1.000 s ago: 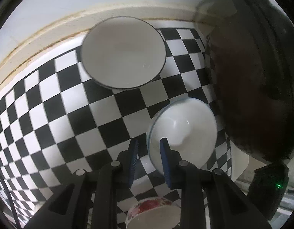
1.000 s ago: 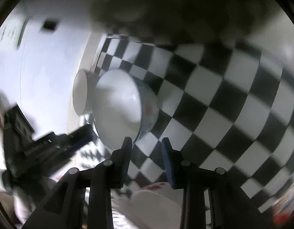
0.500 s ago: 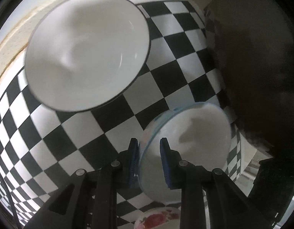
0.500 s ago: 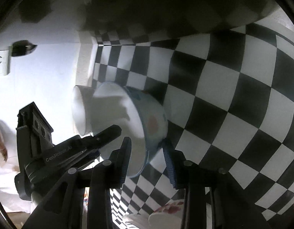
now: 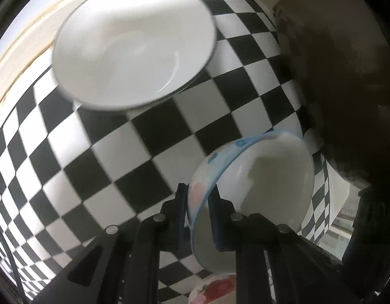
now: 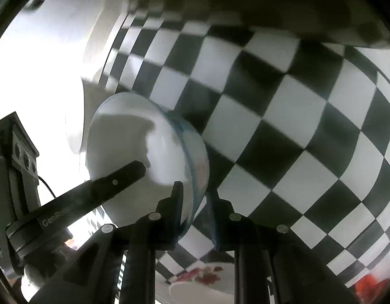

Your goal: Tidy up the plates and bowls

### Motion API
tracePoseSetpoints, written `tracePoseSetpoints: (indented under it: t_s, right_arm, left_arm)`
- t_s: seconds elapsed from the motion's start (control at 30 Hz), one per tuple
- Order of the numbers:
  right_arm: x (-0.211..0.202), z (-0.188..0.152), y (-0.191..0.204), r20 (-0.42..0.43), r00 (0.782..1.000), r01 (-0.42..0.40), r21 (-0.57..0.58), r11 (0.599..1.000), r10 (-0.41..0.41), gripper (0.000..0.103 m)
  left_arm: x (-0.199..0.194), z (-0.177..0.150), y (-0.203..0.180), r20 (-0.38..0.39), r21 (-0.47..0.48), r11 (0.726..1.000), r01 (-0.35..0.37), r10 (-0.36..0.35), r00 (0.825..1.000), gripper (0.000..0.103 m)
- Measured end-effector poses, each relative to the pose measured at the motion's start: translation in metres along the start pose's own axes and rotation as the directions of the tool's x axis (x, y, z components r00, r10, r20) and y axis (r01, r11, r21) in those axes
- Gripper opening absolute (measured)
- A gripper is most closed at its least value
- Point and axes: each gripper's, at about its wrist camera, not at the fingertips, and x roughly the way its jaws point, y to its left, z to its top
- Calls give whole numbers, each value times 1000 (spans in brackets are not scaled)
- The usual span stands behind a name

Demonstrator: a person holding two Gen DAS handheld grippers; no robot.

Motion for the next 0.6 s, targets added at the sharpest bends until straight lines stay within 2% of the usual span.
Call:
tracePoseSetpoints:
  t_s: [0.13, 0.3, 0.6]
  right_arm:
    - [8, -5, 25, -6, 999, 34, -91, 995, -35, 17]
    - [7, -3, 42, 6, 999, 40, -162, 986, -39, 17]
    - [-22, -18, 59, 30, 999, 25, -231, 973, -19, 16]
  left_arm:
    - [-9, -16, 6, 25, -40, 999, 12, -11, 1000, 14]
    - [-22, -33, 5, 72, -56, 998, 9, -5, 997, 14]
    - [-62, -60, -10, 146, -46, 999, 24, -17, 989, 14]
